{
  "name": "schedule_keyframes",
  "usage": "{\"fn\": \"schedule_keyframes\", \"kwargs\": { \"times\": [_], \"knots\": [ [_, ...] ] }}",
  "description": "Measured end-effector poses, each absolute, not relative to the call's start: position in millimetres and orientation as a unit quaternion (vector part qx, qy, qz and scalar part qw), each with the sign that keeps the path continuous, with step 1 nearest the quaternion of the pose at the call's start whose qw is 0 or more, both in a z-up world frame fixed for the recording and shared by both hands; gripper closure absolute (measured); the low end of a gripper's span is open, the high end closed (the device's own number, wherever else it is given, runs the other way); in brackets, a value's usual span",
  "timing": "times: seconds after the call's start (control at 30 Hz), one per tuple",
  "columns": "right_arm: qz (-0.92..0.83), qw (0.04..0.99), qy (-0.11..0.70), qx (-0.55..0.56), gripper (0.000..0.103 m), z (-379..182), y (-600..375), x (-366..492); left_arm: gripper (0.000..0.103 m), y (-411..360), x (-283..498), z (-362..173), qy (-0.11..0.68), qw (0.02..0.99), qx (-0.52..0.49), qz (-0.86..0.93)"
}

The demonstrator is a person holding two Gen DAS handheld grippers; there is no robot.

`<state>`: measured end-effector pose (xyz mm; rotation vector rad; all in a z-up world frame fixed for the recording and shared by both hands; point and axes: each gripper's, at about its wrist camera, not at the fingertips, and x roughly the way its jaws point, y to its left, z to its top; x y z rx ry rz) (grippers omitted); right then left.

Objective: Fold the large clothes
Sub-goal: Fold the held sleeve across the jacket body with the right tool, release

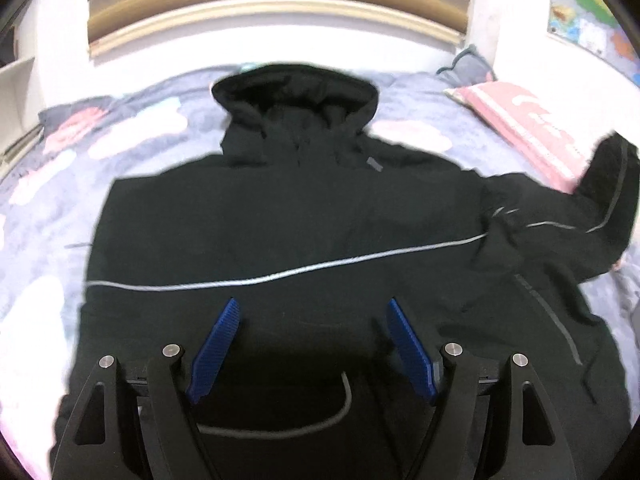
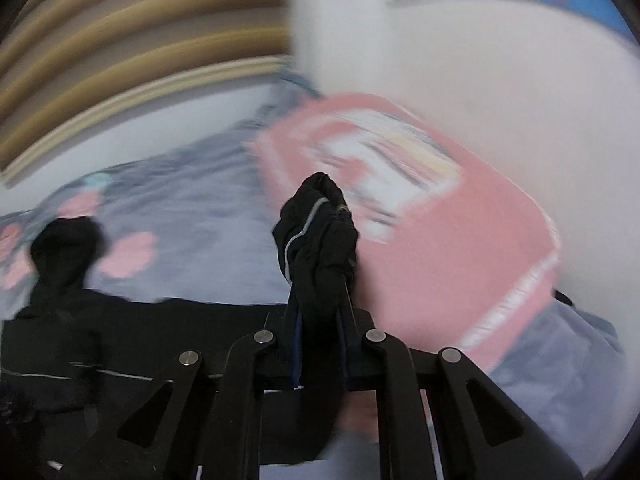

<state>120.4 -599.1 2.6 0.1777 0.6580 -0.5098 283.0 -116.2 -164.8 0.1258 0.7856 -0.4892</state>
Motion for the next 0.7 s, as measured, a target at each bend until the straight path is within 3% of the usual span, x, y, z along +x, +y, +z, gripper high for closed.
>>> {"fn": "schedule_keyframes", "kwargs": {
  "times": [0.33,0.6,0.7],
  "knots": [
    [-0.077,0.949,0.304,0.023,0.087,30,-338,203,0.026,-55,259,-119,0.359,0.902,0.045,-0.235],
    [0.029,0.927,0.373,-0.031,0.085,-33,-171,256,0.026,8,243,-126,0.364,0.908,0.022,-0.207],
    [0.076,0.909,0.410,-0.017,0.080,-61,-141,265,0.026,24,243,-135,0.377,0.905,0.014,-0.197]
  ]
}}
